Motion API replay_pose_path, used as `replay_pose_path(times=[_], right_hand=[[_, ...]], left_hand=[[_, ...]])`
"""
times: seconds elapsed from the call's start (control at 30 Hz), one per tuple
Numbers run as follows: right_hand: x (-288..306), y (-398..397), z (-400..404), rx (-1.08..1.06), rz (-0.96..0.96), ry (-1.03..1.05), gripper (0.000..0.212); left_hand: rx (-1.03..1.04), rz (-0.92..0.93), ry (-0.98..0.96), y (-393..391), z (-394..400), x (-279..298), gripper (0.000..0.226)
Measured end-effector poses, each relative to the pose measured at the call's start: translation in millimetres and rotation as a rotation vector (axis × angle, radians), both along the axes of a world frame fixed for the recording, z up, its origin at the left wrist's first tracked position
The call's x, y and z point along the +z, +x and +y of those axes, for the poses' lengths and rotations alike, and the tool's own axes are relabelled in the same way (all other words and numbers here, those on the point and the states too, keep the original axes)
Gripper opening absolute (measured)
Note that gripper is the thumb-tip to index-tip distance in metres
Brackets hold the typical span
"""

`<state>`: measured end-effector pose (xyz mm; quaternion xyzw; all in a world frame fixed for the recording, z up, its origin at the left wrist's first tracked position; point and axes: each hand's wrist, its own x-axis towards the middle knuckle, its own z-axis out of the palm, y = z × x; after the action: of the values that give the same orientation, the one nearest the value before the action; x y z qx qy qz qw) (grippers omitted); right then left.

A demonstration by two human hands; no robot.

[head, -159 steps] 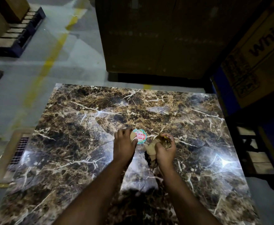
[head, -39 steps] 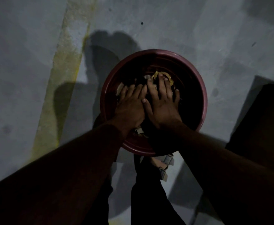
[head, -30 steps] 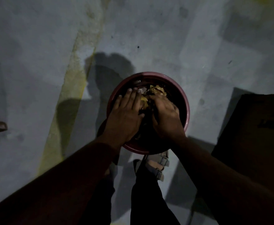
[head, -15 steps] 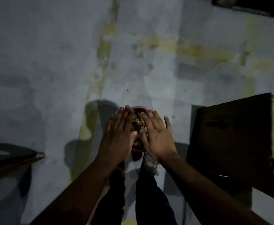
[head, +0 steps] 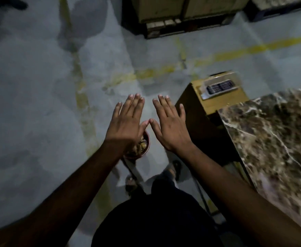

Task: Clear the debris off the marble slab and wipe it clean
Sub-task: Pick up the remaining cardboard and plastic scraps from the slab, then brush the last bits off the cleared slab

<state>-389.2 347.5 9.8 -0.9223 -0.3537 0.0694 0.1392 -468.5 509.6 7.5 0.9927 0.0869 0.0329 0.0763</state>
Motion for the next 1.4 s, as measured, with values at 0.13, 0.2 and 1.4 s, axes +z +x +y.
replay_pose_path(times=[0.13,0.2,1.4], right_hand=[[22.3,-7.7,-53.9,-0.184,-0.055,0.028,0.066],[29.4,-12.7,-87.5,-0.287,-0.078,0.050,0.066],[-20.0,4.2,-527.5,-1.149,0.154,-0.002,0.059]], left_hand=[[-0.169,-0.022,0.022,15.9,-34.9,25.4,0.073],[-0.258,-0.032,0.029,27.4,-60.0,34.8,0.072],[-1.143,0.229,-0.074,207.7,-512.6,-28.6,0.062]])
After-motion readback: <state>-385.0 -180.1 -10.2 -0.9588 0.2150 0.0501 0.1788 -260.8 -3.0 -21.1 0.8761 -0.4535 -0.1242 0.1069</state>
